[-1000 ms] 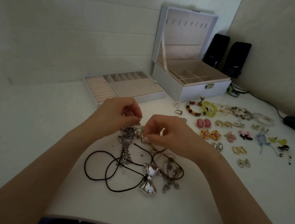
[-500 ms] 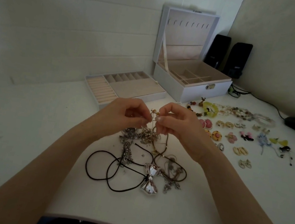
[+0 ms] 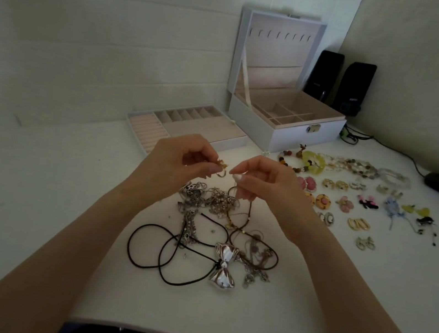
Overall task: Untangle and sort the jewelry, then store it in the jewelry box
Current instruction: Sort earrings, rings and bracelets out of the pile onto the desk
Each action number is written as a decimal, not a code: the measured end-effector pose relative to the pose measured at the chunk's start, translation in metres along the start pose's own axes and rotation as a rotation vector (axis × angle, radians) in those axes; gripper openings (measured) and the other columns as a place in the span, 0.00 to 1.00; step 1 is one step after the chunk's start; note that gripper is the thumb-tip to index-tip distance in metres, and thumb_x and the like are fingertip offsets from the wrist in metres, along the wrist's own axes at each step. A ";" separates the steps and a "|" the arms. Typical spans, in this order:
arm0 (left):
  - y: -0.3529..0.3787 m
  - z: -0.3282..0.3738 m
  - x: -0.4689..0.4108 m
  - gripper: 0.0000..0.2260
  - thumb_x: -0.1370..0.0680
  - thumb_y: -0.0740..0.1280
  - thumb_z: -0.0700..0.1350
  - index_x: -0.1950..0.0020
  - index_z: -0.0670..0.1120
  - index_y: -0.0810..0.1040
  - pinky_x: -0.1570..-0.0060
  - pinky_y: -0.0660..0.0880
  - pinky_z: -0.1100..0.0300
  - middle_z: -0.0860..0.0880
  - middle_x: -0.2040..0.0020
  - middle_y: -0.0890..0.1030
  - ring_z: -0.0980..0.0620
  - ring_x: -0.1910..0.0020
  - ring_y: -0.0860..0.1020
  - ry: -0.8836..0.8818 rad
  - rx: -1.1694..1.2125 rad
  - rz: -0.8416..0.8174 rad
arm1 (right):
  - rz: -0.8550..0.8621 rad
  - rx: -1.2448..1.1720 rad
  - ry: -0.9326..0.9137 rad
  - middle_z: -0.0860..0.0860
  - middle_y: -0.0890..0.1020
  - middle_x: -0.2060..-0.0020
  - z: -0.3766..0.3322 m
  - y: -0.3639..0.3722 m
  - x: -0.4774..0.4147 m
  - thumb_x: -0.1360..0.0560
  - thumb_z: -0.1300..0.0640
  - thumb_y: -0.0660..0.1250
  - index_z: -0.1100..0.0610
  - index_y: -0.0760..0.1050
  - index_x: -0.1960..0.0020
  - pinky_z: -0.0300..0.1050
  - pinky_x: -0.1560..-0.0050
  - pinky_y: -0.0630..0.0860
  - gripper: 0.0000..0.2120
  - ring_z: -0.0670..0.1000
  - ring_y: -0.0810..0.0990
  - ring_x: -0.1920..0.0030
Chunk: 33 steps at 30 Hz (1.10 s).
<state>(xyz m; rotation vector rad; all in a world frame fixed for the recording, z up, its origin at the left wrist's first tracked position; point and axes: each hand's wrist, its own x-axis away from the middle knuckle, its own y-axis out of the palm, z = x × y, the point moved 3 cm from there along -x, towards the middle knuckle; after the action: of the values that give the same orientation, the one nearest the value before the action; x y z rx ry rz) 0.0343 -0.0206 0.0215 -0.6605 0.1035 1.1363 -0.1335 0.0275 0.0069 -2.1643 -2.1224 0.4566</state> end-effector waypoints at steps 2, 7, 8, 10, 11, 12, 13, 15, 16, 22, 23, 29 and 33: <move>0.000 0.000 0.000 0.03 0.29 0.72 0.38 0.56 0.41 0.80 0.60 0.76 0.68 0.47 0.62 0.81 0.55 0.63 0.80 0.023 -0.034 0.012 | 0.003 0.167 -0.025 0.39 0.82 0.61 0.001 0.003 0.001 0.27 0.59 0.71 0.48 0.80 0.53 0.32 0.58 0.71 0.06 0.40 0.76 0.64; 0.002 -0.001 -0.001 0.06 0.29 0.73 0.37 0.60 0.47 0.79 0.60 0.75 0.60 0.51 0.62 0.79 0.51 0.61 0.77 0.234 -0.243 0.044 | 0.143 0.177 -0.131 0.41 0.82 0.64 -0.008 0.009 0.001 0.31 0.53 0.74 0.52 0.81 0.57 0.37 0.62 0.74 0.05 0.46 0.77 0.65; 0.002 -0.001 -0.001 0.06 0.29 0.73 0.37 0.60 0.47 0.79 0.60 0.75 0.61 0.52 0.62 0.78 0.52 0.61 0.77 0.262 -0.249 0.044 | 0.164 0.178 -0.142 0.42 0.82 0.66 -0.010 0.010 0.001 0.31 0.54 0.75 0.54 0.81 0.58 0.40 0.62 0.75 0.05 0.48 0.77 0.65; 0.004 -0.001 -0.001 0.03 0.29 0.72 0.40 0.60 0.45 0.79 0.61 0.75 0.61 0.51 0.62 0.78 0.53 0.62 0.76 0.305 -0.255 0.037 | 0.176 0.187 -0.132 0.44 0.81 0.67 -0.011 0.008 0.001 0.32 0.57 0.75 0.55 0.80 0.60 0.45 0.60 0.76 0.05 0.51 0.78 0.65; 0.005 -0.001 -0.001 0.02 0.29 0.71 0.41 0.60 0.44 0.79 0.61 0.74 0.61 0.51 0.62 0.77 0.54 0.63 0.76 0.323 -0.264 0.032 | 0.161 0.193 -0.115 0.45 0.82 0.66 -0.011 0.007 0.000 0.32 0.57 0.75 0.55 0.80 0.60 0.47 0.59 0.78 0.05 0.53 0.79 0.64; 0.007 -0.001 -0.001 0.03 0.29 0.70 0.42 0.60 0.42 0.80 0.61 0.74 0.62 0.50 0.62 0.78 0.54 0.63 0.76 0.337 -0.268 0.027 | 0.139 0.197 -0.097 0.47 0.82 0.65 -0.011 0.006 0.001 0.32 0.57 0.75 0.55 0.80 0.60 0.49 0.57 0.79 0.05 0.54 0.81 0.62; 0.010 -0.001 -0.001 0.03 0.29 0.70 0.42 0.60 0.42 0.80 0.61 0.74 0.63 0.50 0.62 0.77 0.55 0.63 0.76 0.345 -0.268 0.019 | 0.122 0.205 -0.081 0.49 0.83 0.64 -0.011 0.004 0.001 0.31 0.58 0.75 0.55 0.79 0.60 0.51 0.56 0.79 0.05 0.54 0.82 0.61; 0.015 0.001 -0.001 0.04 0.30 0.70 0.42 0.60 0.42 0.79 0.61 0.72 0.68 0.51 0.62 0.77 0.57 0.63 0.75 0.351 -0.268 0.004 | 0.102 0.221 -0.058 0.52 0.83 0.63 -0.011 0.001 0.002 0.31 0.57 0.75 0.56 0.78 0.59 0.47 0.59 0.80 0.06 0.52 0.82 0.62; 0.017 0.002 -0.001 0.03 0.30 0.70 0.41 0.60 0.42 0.80 0.61 0.71 0.71 0.51 0.62 0.77 0.58 0.63 0.75 0.348 -0.275 -0.005 | 0.097 0.227 -0.047 0.52 0.83 0.64 -0.011 -0.001 0.003 0.31 0.57 0.75 0.56 0.78 0.59 0.43 0.61 0.79 0.06 0.50 0.81 0.64; 0.023 0.014 -0.011 0.04 0.29 0.73 0.39 0.56 0.45 0.82 0.56 0.76 0.67 0.51 0.58 0.79 0.56 0.60 0.78 0.183 -0.266 -0.107 | 0.133 0.471 -0.006 0.44 0.79 0.67 -0.011 -0.021 0.007 0.31 0.57 0.74 0.52 0.77 0.62 0.30 0.63 0.71 0.06 0.37 0.75 0.67; 0.022 0.016 -0.013 0.04 0.28 0.73 0.39 0.55 0.45 0.82 0.55 0.76 0.68 0.51 0.57 0.80 0.57 0.59 0.79 0.146 -0.261 -0.108 | 0.154 0.576 0.003 0.43 0.78 0.67 -0.011 -0.027 0.007 0.31 0.56 0.74 0.50 0.76 0.63 0.31 0.64 0.69 0.07 0.37 0.74 0.67; 0.024 0.020 -0.024 0.11 0.30 0.73 0.35 0.51 0.46 0.78 0.57 0.76 0.70 0.53 0.58 0.81 0.57 0.60 0.79 0.070 -0.167 -0.071 | 0.194 0.929 0.122 0.45 0.79 0.60 -0.006 -0.066 0.003 0.28 0.54 0.71 0.49 0.76 0.60 0.41 0.57 0.72 0.05 0.46 0.77 0.57; 0.033 0.008 -0.021 0.11 0.31 0.75 0.37 0.53 0.46 0.78 0.56 0.78 0.67 0.50 0.53 0.80 0.59 0.62 0.80 0.001 -0.171 -0.044 | 0.130 1.017 0.172 0.44 0.79 0.60 0.005 -0.075 -0.002 0.28 0.53 0.71 0.48 0.78 0.59 0.41 0.57 0.74 0.03 0.46 0.78 0.56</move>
<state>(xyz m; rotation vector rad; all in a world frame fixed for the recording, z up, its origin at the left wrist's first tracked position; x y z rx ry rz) -0.0054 -0.0250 0.0224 -0.8109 -0.0077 1.1104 -0.2069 0.0272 0.0216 -1.6238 -1.2044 1.0258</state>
